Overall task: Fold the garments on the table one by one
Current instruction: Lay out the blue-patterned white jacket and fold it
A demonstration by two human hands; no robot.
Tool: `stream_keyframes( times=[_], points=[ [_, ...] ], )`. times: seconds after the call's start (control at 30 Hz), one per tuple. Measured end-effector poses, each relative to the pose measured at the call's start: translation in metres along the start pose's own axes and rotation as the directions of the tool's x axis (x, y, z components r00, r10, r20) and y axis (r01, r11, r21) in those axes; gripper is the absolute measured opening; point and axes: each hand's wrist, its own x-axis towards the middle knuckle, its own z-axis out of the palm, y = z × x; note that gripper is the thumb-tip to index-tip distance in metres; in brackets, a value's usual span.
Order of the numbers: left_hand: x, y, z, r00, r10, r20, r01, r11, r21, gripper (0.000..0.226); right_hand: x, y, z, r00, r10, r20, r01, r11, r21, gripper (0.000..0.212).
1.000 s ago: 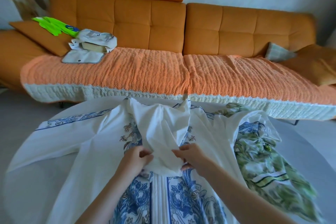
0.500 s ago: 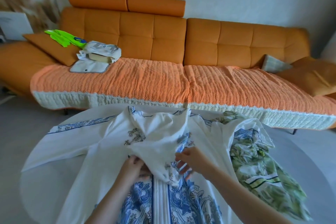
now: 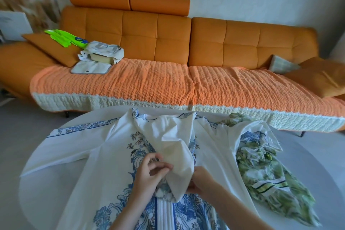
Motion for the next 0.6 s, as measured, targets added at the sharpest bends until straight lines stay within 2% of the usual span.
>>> stream_keyframes(
  times=[0.07, 0.13, 0.2, 0.3, 0.37, 0.47, 0.6],
  points=[
    [-0.001, -0.002, -0.003, 1.000, 0.007, -0.013, -0.007, 1.000, 0.023, 0.026, -0.002, 0.002, -0.006, 1.000, -0.030, -0.009, 0.030, 0.999, -0.040, 0.012],
    [0.000, -0.010, -0.004, 0.997, 0.043, -0.069, -0.032, 0.988, 0.151, 0.018, -0.004, 0.001, -0.008, 0.994, -0.102, -0.033, 0.100, 0.993, -0.056, 0.020],
    [0.002, -0.016, -0.003, 0.994, 0.000, -0.112, 0.024, 0.976, 0.216, 0.016, -0.005, -0.003, -0.005, 0.986, -0.164, -0.029, 0.160, 0.982, -0.102, 0.026],
    [0.005, -0.013, 0.009, 0.992, -0.093, -0.090, 0.105, 0.984, 0.141, 0.014, -0.007, -0.001, 0.007, 0.987, -0.146, 0.064, 0.154, 0.976, -0.155, 0.015],
    [0.007, -0.006, 0.017, 0.984, -0.131, -0.122, 0.137, 0.990, 0.041, 0.016, -0.007, 0.004, 0.011, 0.989, -0.123, 0.078, 0.128, 0.990, -0.063, 0.013],
    [0.006, -0.001, 0.015, 0.957, -0.201, -0.207, 0.181, 0.977, -0.114, 0.018, -0.007, 0.004, 0.008, 0.996, -0.093, -0.003, 0.092, 0.989, 0.117, 0.012],
    [0.005, -0.005, -0.016, 0.929, -0.198, -0.314, 0.117, 0.959, -0.259, 0.016, -0.011, 0.000, -0.013, 0.979, -0.126, -0.161, 0.154, 0.973, 0.175, 0.005]
  ],
)
